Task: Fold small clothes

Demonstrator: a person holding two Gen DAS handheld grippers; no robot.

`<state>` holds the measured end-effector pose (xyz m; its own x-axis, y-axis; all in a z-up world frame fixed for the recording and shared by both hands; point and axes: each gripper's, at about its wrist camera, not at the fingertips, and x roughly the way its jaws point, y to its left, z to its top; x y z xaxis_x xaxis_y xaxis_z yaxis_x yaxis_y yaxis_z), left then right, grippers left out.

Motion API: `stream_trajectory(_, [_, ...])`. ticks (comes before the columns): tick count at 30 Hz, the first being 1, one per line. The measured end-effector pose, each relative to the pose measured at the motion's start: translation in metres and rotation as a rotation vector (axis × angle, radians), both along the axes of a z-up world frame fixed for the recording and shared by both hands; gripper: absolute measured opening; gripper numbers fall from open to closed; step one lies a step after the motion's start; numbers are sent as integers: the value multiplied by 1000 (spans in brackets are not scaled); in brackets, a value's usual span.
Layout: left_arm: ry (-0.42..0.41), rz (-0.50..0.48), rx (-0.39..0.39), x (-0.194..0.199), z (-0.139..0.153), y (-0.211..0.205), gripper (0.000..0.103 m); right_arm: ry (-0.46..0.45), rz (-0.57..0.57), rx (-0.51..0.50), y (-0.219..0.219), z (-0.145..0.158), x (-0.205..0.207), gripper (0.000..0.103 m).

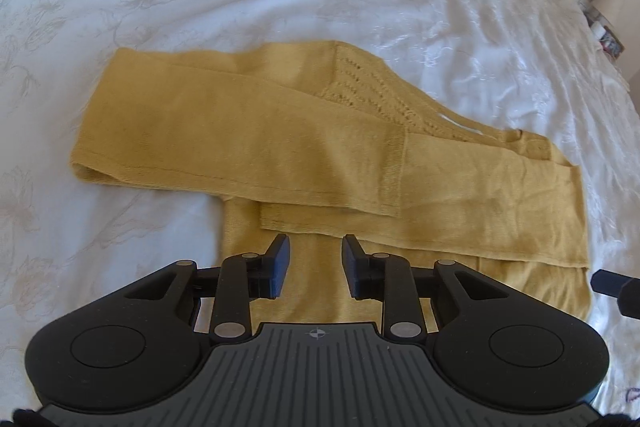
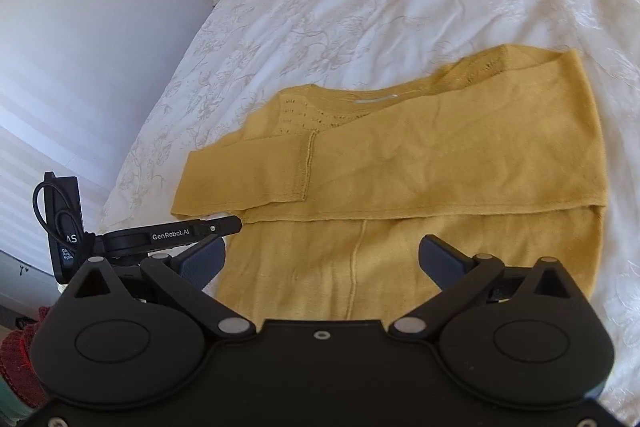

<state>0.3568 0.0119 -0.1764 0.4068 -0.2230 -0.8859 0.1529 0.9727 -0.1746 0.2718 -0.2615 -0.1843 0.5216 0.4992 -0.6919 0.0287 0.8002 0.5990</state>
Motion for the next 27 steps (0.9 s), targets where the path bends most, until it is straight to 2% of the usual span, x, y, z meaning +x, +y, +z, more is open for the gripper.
stream_trajectory(8, [38,70,18,22,-25,24,29,-3,38,-45,44,-11,60,102])
stream_trajectory(11, [52,84,21,27,-35,27,29,12,69,-60,57,-19,79,85])
stream_trajectory(13, [72,93,14,31,-44,29,29,33,102,-73,66,-27,93,81])
stream_trajectory(15, [81,104,0,33,-50,32,30,47,120,-67,72,-36,104,71])
stream_trajectory(19, [80,123,-29,33,-56,37,31,60,132,-37,78,-50,122,67])
stream_trajectory(25, [63,112,-40,30,-57,39,31,114,105,-33,84,-76,139,67])
stream_trajectory(27, [65,110,-39,30,-57,40,31,115,95,-4,83,-80,140,60])
